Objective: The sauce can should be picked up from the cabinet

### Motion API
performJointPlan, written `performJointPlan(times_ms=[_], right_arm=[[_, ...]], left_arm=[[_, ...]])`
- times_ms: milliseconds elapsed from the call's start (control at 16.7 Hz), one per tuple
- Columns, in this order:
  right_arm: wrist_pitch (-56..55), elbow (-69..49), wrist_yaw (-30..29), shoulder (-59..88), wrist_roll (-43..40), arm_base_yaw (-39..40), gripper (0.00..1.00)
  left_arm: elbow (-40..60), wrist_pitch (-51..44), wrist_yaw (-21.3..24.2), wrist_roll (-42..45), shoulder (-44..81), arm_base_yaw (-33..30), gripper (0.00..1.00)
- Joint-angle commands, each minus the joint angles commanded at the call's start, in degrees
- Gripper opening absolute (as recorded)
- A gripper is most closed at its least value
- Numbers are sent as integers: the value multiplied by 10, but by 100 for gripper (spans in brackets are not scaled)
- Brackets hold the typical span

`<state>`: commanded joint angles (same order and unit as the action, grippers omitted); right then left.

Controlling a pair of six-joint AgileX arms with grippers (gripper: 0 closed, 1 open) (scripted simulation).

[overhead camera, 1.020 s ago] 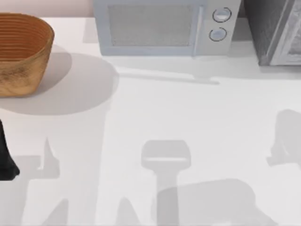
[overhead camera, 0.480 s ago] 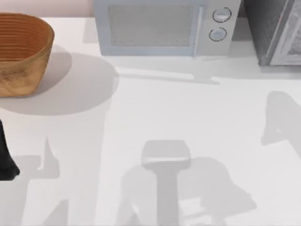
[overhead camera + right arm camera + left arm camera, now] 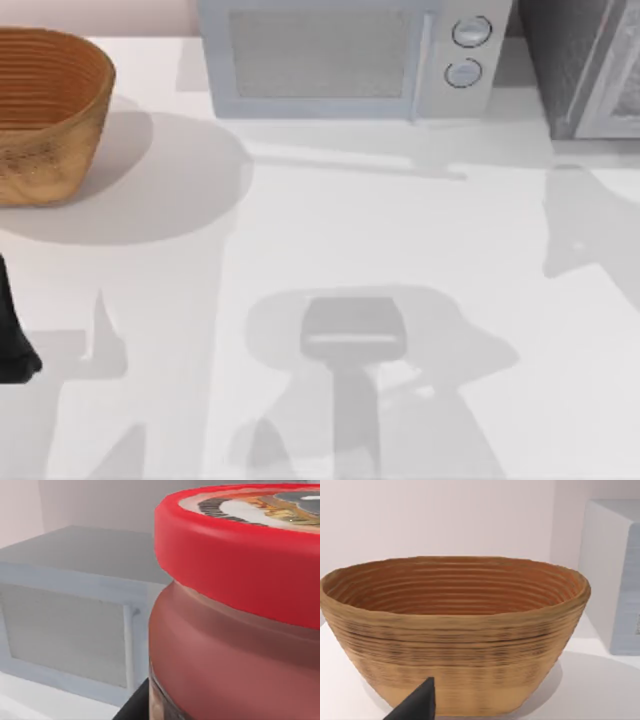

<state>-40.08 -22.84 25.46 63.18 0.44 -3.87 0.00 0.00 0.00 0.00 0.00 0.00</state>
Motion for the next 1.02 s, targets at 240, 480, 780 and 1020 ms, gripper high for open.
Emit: performJointPlan(times_ms=[240,480,780,1020], right_arm=[[-60,-34,38,98,1,-8,0],[-125,-71,73,192,1,-18,0],[-201,-114,121,313,2,-27,0],[-261,-148,162,410,3,-31,0]], left_arm=[[0,0,0,0,0,0,100],[0,0,0,0,0,0,100],[0,0,0,0,0,0,100],[0,0,0,0,0,0,100]])
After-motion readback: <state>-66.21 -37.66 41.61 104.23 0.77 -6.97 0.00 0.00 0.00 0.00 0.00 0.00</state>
